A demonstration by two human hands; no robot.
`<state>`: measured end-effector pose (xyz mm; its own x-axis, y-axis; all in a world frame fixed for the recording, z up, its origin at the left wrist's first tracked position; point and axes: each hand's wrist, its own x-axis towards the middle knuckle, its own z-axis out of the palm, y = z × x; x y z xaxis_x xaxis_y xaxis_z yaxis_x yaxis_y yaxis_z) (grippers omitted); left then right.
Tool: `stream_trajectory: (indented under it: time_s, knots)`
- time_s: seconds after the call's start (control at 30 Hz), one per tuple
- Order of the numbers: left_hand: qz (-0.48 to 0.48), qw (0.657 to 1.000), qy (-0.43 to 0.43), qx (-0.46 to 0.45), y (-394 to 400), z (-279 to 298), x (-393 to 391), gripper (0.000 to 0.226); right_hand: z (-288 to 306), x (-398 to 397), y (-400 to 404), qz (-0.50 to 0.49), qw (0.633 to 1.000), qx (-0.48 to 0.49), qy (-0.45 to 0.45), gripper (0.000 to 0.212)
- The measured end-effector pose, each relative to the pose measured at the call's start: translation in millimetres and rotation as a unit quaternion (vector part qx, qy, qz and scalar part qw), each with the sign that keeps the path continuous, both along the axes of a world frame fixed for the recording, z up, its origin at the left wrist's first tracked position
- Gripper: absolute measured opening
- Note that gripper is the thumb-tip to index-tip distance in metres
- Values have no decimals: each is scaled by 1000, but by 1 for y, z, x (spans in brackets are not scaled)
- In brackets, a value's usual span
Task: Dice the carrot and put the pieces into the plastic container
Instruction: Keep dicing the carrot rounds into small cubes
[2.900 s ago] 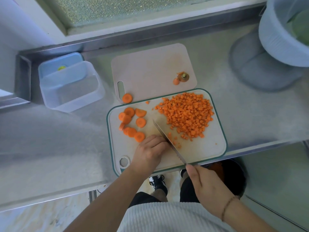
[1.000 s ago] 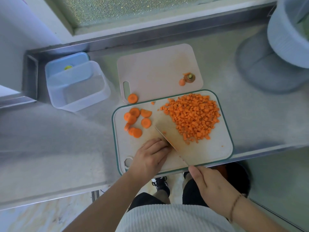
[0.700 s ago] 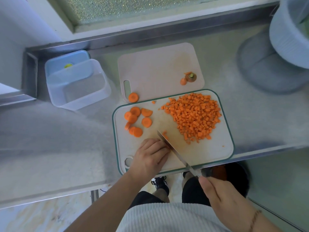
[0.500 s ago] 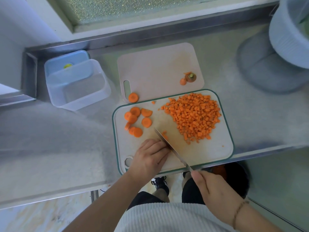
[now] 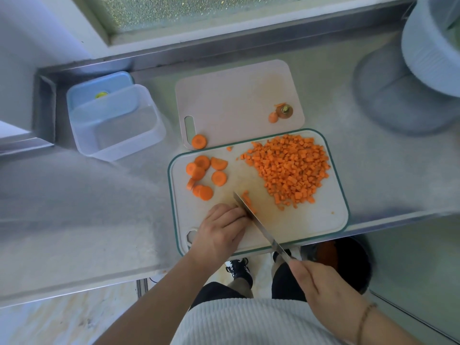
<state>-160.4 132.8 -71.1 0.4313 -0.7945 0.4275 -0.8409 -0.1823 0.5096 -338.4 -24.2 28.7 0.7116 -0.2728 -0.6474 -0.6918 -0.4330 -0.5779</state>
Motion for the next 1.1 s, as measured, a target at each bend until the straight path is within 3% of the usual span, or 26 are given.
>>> stream_trajectory:
  time_s: [0.13,0.3,0.47,0.6,0.77,0.93,1.1]
  knots:
    - [2,1000,4,2,-1,1,2,15,-8,15,-1,-13,999,28,-34,83]
    - [-5,1000,-5,17,0,8,6,11,13,0,-7,-53,996,62,-45,54]
    - [-45,997,-4,62,0,14,31,20,21,-22,-25,-114,991,38,-55,75]
    - [-110,989,-17,99,-8,10,46,24,21,-24,-43,-67,996,-22,-60,70]
    - [-123,989,-27,80,-12,10,39,20,10,-25,-54,12,995,-79,-62,76]
    - [-66,995,-3,74,-11,12,25,16,5,-32,-59,106,974,-194,-39,80]
    - [-12,995,52,90,-7,17,16,25,6,-32,-70,192,942,-272,-27,99]
